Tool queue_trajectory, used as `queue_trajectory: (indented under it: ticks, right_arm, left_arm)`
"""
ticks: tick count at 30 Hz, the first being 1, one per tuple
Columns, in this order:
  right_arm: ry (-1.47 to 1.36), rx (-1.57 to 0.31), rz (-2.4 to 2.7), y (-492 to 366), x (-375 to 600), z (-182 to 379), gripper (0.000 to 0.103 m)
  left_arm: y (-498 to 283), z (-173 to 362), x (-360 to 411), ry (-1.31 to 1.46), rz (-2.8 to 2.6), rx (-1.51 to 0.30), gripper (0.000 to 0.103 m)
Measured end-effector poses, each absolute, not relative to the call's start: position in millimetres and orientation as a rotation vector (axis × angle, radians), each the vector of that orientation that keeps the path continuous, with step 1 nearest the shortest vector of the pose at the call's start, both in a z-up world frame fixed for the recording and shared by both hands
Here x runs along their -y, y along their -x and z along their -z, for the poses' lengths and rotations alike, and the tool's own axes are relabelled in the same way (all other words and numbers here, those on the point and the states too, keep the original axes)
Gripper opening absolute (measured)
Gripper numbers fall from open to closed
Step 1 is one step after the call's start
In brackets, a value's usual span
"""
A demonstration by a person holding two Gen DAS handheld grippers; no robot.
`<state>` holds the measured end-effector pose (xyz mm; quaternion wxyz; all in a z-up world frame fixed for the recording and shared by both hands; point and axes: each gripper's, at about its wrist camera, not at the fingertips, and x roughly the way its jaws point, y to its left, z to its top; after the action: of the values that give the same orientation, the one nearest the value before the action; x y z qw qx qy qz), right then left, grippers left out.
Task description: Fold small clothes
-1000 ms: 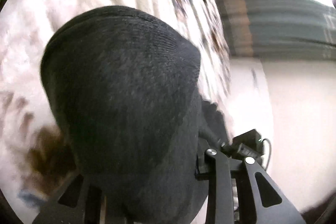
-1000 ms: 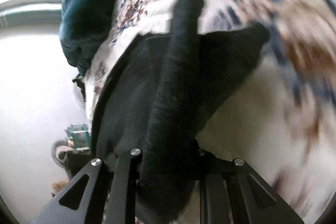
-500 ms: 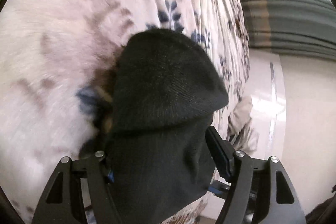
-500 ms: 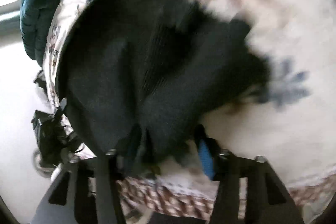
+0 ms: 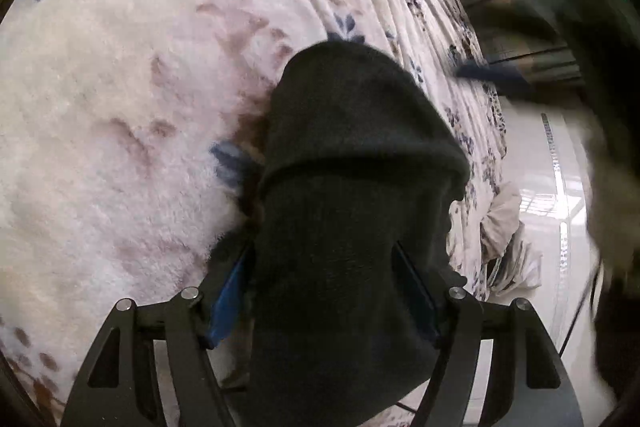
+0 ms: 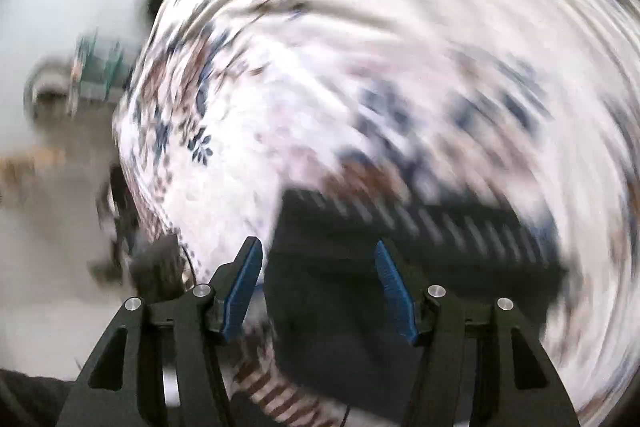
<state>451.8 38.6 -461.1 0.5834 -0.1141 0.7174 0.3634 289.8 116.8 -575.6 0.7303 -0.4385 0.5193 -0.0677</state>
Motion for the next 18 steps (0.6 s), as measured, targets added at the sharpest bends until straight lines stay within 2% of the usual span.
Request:
queue_trajectory:
  ticks: [2, 3, 4, 5, 8, 15, 18]
  right_arm:
    - [0.411, -1.783, -0.92, -454, -84, 498, 0.059]
    - [0.509, -1.842, -0.922, -452, -102, 514, 0.042]
    - [0.585, -1.893, -0.905, -451, -112, 530, 0.019]
    - [0.586, -1.924, -0.892, -454, -119, 536, 0.009]
    - [0.548, -1.908, -0.872, -470, -136, 535, 0.004]
    - [0.667, -1.842, -0.897, -474, -160, 556, 0.004]
    - [0.514, -1.919, -0.934, -494, -144, 546, 0.006]
  left_arm:
    - [-282, 581, -116, 0.968, 0.153, -1.152, 0.069]
    - [-283, 584, -114, 0.975, 0.159, -1.149, 0.069]
    - [-283, 585, -113, 0.986, 0.166, -1.148, 0.069]
    - [-283, 587, -111, 0.993, 0.171, -1.146, 0.069]
    - [-280, 586, -107, 0.986, 0.189, -1.131, 0.069]
    - [-285, 589, -110, 1.004, 0.213, -1.161, 0.069]
    - [-286, 579, -120, 1.008, 0.226, -1.193, 0.069]
